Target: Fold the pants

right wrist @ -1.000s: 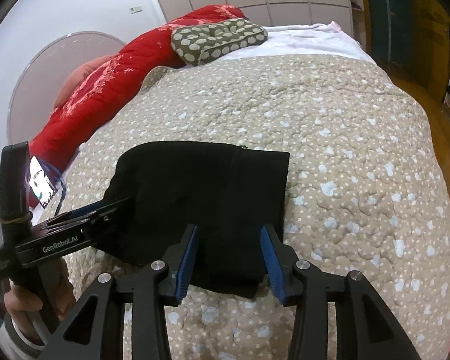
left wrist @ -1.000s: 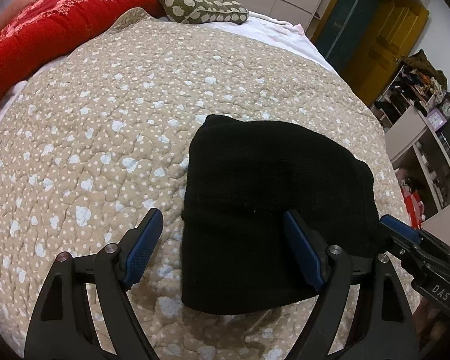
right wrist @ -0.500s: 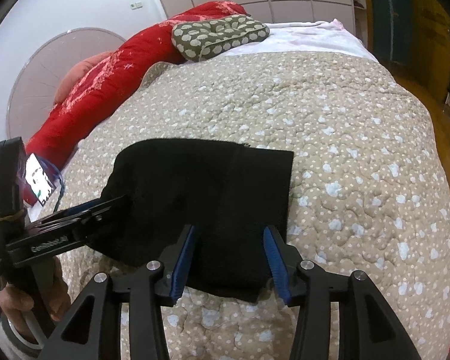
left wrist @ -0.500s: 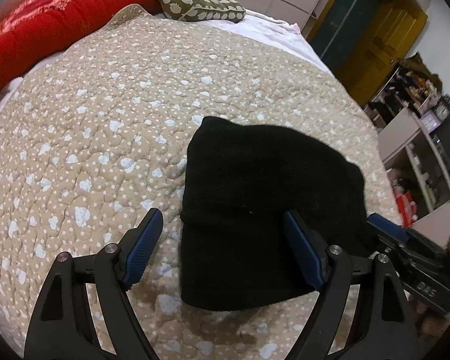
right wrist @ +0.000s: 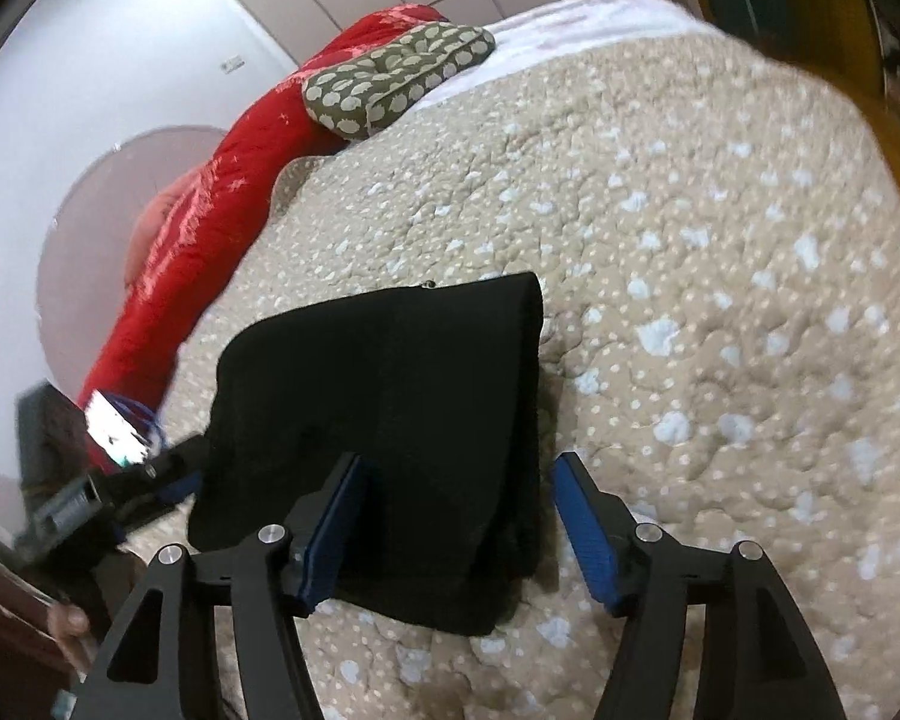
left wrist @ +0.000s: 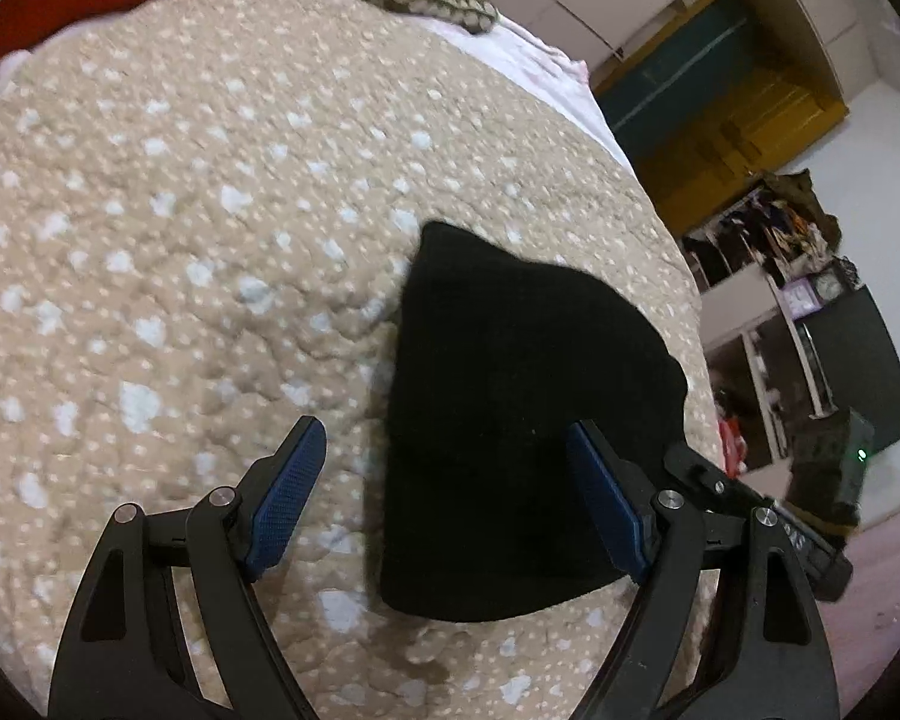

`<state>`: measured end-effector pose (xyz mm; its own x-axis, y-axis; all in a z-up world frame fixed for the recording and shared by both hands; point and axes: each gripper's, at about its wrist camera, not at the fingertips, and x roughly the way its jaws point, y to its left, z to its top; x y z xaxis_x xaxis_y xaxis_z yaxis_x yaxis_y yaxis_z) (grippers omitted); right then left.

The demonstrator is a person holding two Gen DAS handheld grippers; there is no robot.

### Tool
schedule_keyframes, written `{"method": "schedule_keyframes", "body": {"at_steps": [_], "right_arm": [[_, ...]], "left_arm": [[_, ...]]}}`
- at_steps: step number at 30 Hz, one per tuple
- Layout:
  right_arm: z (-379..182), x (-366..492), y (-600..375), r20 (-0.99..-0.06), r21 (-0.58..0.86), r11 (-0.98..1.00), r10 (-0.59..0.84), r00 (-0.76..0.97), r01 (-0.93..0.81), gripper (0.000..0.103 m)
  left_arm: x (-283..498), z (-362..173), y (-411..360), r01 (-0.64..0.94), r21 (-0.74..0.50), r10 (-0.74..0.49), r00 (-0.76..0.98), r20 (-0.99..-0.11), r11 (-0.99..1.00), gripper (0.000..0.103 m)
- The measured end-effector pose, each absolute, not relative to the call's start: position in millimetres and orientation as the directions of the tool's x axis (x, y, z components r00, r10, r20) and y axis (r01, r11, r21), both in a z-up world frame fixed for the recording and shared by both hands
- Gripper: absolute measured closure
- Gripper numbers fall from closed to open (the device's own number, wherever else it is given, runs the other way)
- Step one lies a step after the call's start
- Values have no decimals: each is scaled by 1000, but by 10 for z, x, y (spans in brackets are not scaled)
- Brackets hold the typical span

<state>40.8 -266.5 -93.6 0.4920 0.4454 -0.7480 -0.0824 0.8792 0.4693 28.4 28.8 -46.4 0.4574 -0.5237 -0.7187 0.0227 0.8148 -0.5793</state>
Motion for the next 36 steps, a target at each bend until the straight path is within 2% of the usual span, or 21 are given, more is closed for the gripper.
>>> {"method": "schedule_keyframes", "body": {"at_steps": [5, 9, 16, 29, 36], "right_arm": [[-1058, 483, -2660, -713, 531, 841, 509, 482, -103, 36], [-1092, 535, -2633, -700, 547, 830, 527, 482, -113, 31], [-1125, 567, -2515, -694, 523, 841, 517, 501, -143, 22], [-1135, 589, -2471, -692, 516, 845, 507, 514, -140, 22], [-1129, 577, -2462, -694, 506, 850, 503, 515, -148, 30]], "left_arm": [[321, -483, 184, 45, -575, -531, 450, -718, 817, 19], [343, -499, 141, 51, -576, -533, 453, -715, 816, 11], [385, -529, 80, 59, -570, -528, 464, -712, 820, 7], [421, -546, 67, 42, -568, -516, 478, -711, 822, 7], [418, -551, 57, 39, -560, -506, 486, -713, 827, 7]]}}
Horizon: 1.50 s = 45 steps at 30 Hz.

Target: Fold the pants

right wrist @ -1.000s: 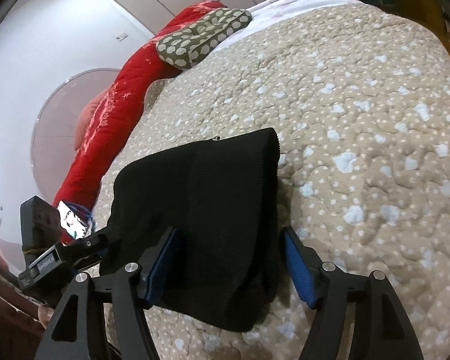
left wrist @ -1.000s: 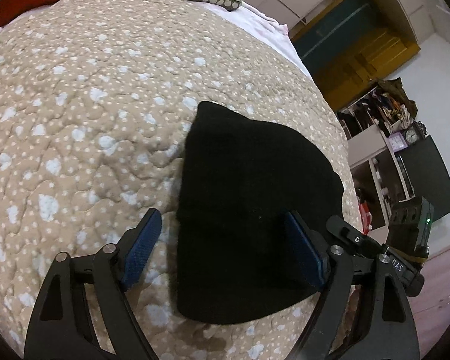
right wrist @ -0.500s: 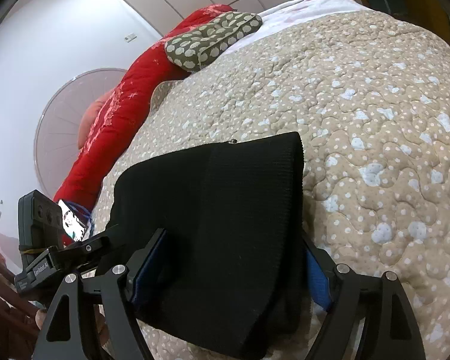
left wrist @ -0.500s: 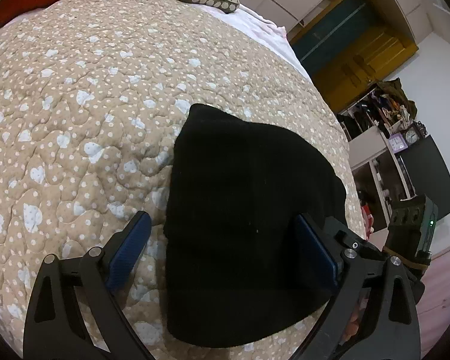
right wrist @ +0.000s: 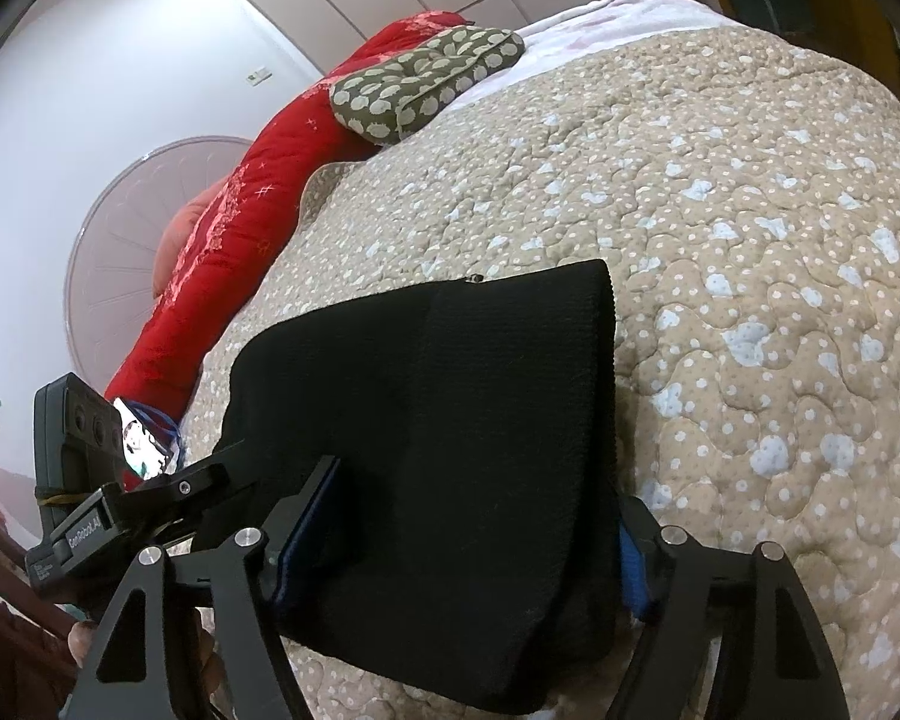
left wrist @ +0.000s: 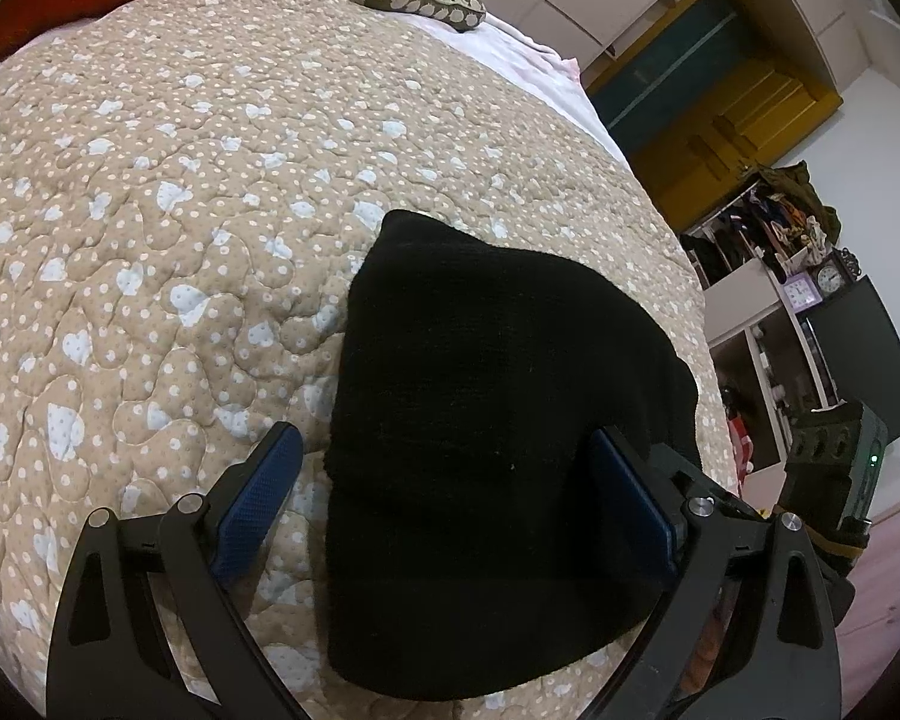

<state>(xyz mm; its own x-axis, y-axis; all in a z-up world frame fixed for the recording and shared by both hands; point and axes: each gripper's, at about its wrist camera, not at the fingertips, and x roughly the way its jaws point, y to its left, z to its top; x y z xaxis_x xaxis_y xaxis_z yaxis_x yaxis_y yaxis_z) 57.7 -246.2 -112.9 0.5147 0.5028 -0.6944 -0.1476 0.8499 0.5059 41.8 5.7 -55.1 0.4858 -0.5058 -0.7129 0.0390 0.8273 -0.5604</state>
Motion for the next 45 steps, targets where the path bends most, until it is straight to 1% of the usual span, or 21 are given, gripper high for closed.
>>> {"method": "schedule_keyframes", "body": {"at_steps": [3, 4, 5, 6, 7, 9, 12, 16, 23, 28, 32, 36, 37, 38, 39, 40, 42, 45], "right_arm": [[-1115, 570, -2460, -695, 496, 855, 496, 521, -154, 36], [-1107, 557, -2461, -693, 491, 858, 492, 527, -155, 38], [-1098, 549, -2461, -692, 488, 859, 490, 530, -157, 42], [-1080, 538, -2459, -691, 481, 862, 486, 536, -161, 46], [-1057, 517, -2458, -689, 475, 864, 483, 540, -167, 50], [-989, 495, -2429, -692, 451, 873, 474, 544, -186, 53], [-908, 473, -2391, -694, 429, 880, 466, 549, -205, 55], [-886, 465, -2369, -697, 419, 885, 457, 553, -203, 55], [-660, 531, -2347, -669, 407, 885, 458, 585, -228, 58], [-575, 754, -2353, -655, 410, 886, 452, 605, -218, 58], [-566, 1009, -2359, -654, 412, 889, 442, 614, -201, 58], [-654, 1273, -2371, -675, 404, 898, 420, 606, -173, 57], [-713, 1344, -2359, -695, 386, 908, 401, 597, -160, 55], [-813, 1430, -2329, -736, 338, 929, 359, 574, -149, 54], [-890, 1477, -2309, -766, 301, 943, 327, 554, -140, 50], [-949, 1485, -2303, -776, 281, 948, 315, 547, -147, 47], [-915, 1431, -2325, -770, 266, 951, 309, 558, -160, 47], [-730, 1310, -2371, -780, 220, 963, 270, 564, -156, 47]], "left_arm": [[400, -547, 38, 49, -548, -497, 495, -713, 835, 7], [394, -544, 29, 55, -542, -494, 499, -712, 838, 10], [387, -535, 16, 64, -540, -495, 501, -709, 839, 13], [380, -521, 11, 78, -542, -503, 502, -704, 837, 25], [368, -497, -8, 87, -537, -503, 502, -704, 839, 27], [369, -454, -28, 91, -523, -491, 506, -709, 848, 29], [373, -449, -19, 86, -528, -493, 508, -706, 845, 30], [371, -405, -21, 96, -512, -483, 511, -711, 854, 34], [541, -198, -22, 110, -503, -476, 542, -693, 857, 35], [753, -56, -75, 120, -458, -438, 574, -691, 881, 35], [974, -54, -120, 120, -433, -418, 574, -704, 893, 35], [1220, -231, -185, 100, -409, -393, 547, -739, 907, 35], [1265, -295, -209, 91, -395, -380, 533, -756, 914, 35], [1304, -379, -239, 79, -374, -359, 514, -779, 924, 35], [1323, -450, -268, 73, -352, -339, 508, -792, 933, 33], [1311, -462, -275, 72, -348, -333, 519, -787, 935, 29], [1298, -459, -267, 71, -339, -324, 526, -786, 938, 26], [1296, -394, -244, 68, -321, -308, 518, -798, 945, 26]]}}
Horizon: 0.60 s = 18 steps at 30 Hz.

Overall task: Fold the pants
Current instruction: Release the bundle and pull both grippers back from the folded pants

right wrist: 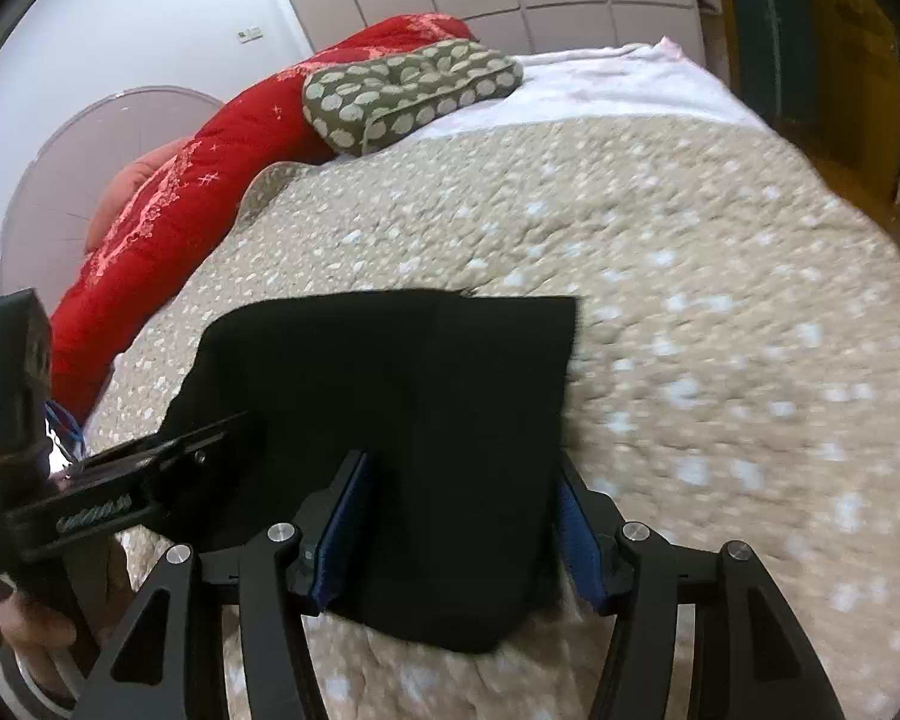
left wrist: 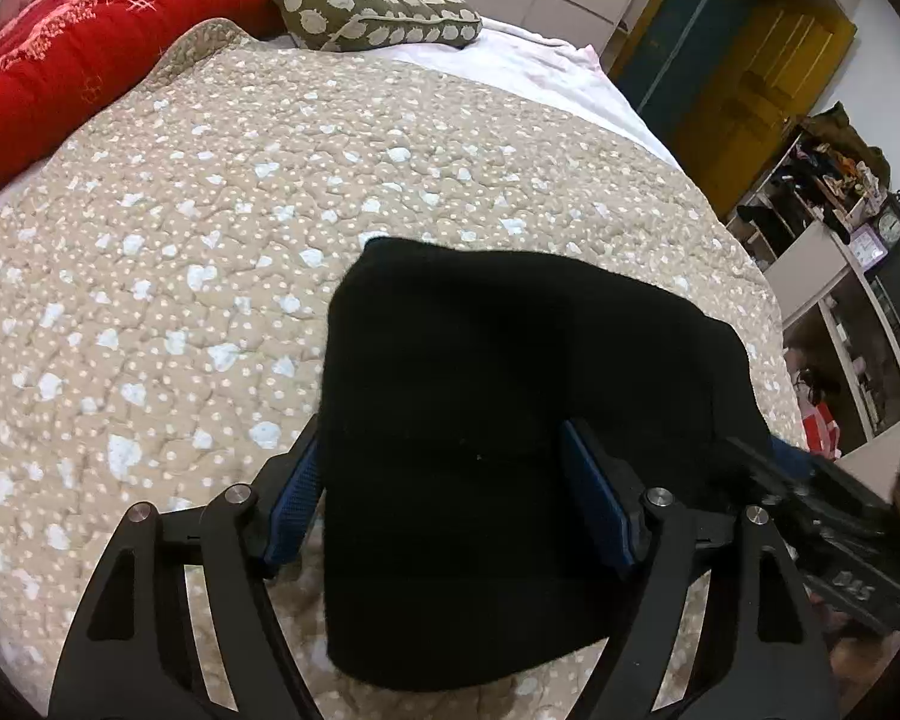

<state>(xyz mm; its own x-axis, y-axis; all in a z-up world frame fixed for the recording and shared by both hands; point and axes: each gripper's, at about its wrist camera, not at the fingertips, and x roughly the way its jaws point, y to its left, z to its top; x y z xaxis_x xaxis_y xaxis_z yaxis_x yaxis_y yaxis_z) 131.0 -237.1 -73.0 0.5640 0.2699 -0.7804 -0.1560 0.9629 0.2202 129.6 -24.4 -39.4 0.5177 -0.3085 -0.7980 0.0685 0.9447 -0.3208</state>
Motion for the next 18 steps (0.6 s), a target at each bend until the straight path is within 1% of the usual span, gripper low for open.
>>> {"method": "schedule_keyframes", "body": {"at_steps": [3, 5, 7, 8, 10, 11, 13, 15, 17, 18], "right_arm": [[-506, 1182, -2408, -753, 218, 963, 271, 600, -161, 47], [-381, 1114, -2381, -730, 224, 958, 288, 620, -182, 49], [-314, 1105, -2253, -733, 181, 958, 282, 619, -223, 55], [-306, 1108, -2181, -739, 151, 959, 272, 616, -241, 57], [-343, 1157, -2054, -748, 115, 958, 258, 611, -263, 63], [-377, 1195, -2027, -753, 111, 958, 254, 607, -264, 63], [-475, 1313, -2007, -765, 105, 964, 236, 599, -246, 64], [-638, 1446, -2024, -791, 87, 973, 197, 578, -213, 64], [-785, 1557, -2061, -813, 104, 976, 194, 548, -191, 64], [-822, 1578, -2078, -807, 113, 976, 199, 555, -186, 64]], "left_arm": [[1262, -246, -246, 61, -243, -236, 547, -803, 968, 26], [1247, -167, -249, 51, -205, -197, 575, -794, 977, 26], [1258, -122, -270, 53, -186, -182, 585, -790, 981, 26], [1273, -125, -292, 53, -173, -171, 583, -795, 984, 26], [1354, -172, -340, 48, -133, -136, 569, -811, 990, 26], [1388, -201, -354, 46, -122, -127, 563, -817, 991, 26], [1429, -258, -369, 45, -111, -117, 552, -825, 993, 26], [1457, -282, -387, 49, -112, -120, 554, -824, 992, 24], [1445, -294, -420, 52, -96, -109, 560, -821, 994, 22], [1446, -310, -451, 57, -77, -96, 563, -821, 995, 22]]}}
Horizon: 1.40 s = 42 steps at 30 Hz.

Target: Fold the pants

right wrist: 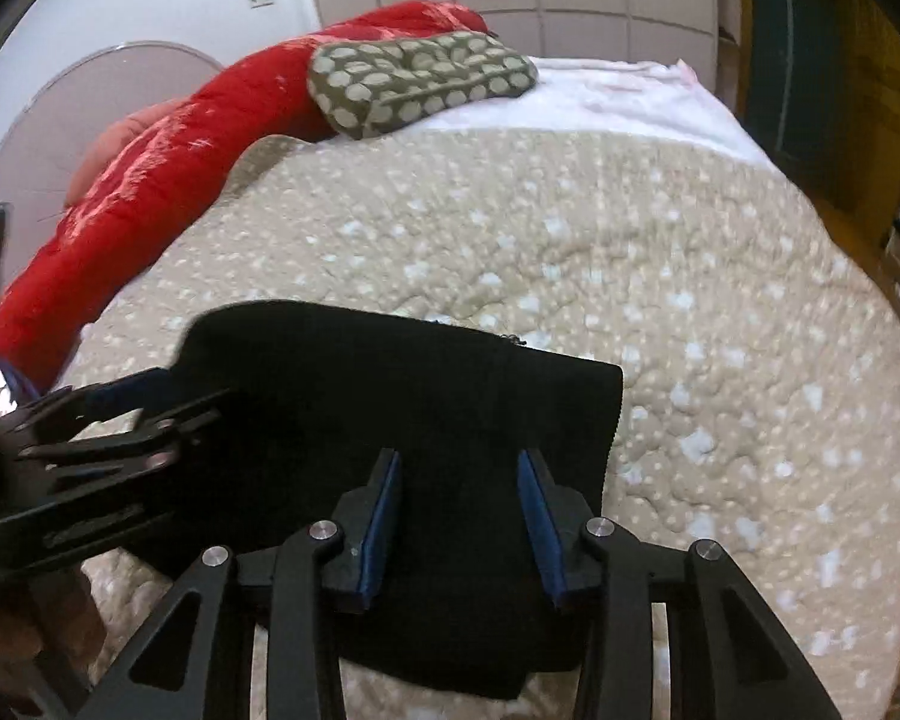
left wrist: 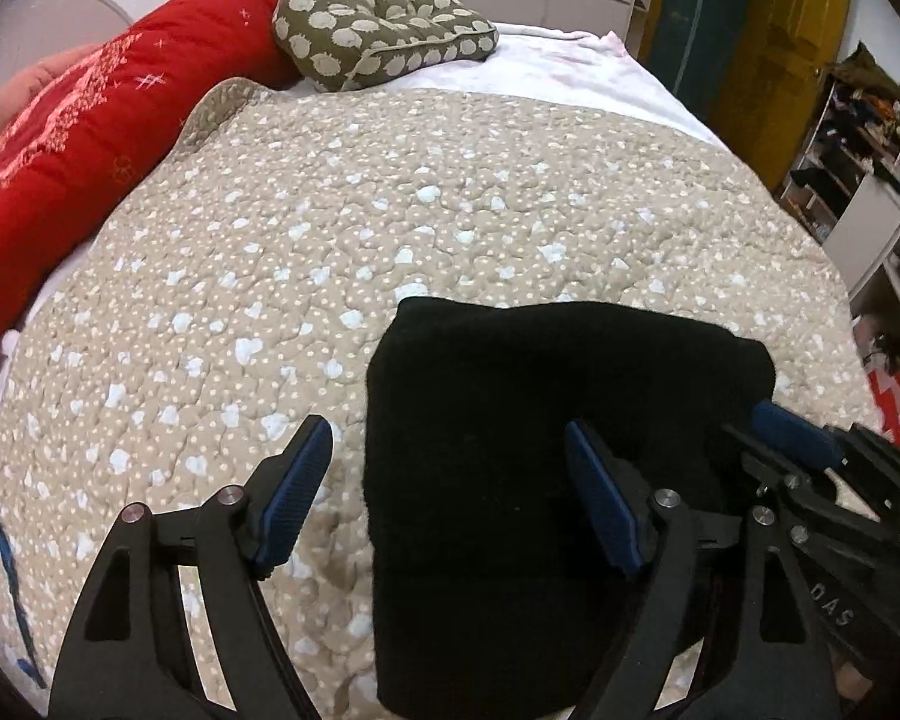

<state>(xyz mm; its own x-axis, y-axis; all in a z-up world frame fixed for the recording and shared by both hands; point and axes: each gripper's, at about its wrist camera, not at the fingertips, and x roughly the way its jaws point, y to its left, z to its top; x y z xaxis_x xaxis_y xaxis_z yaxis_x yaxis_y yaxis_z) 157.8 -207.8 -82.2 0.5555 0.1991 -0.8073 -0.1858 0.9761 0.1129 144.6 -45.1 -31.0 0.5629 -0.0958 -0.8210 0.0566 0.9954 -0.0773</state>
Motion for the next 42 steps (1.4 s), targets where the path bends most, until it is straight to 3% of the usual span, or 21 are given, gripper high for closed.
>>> {"method": "schedule_keyframes", "body": {"at_steps": [9, 15, 20, 32, 42], "right_arm": [[-530, 1224, -2064, -792, 140, 961, 253, 555, -237, 64], [-808, 987, -1967, -792, 72, 970, 197, 578, -233, 63], [-714, 994, -1941, -799, 66, 973, 185, 573, -223, 63], [-453, 753, -2032, -759, 95, 986, 159, 631, -134, 60], [-388, 483, -2009, -748, 87, 989, 146, 647, -122, 59]], "left_arm": [[1436, -323, -419, 50, -98, -109, 560, -821, 994, 22], [1392, -342, -427, 30, -113, -110, 563, -819, 993, 20], [1277, -289, -394, 15, -145, -128, 563, -816, 989, 20], [664, -146, -418, 4, -34, -28, 640, -768, 999, 20], [283, -79, -406, -14, -23, -8, 667, -745, 1000, 20]]}}
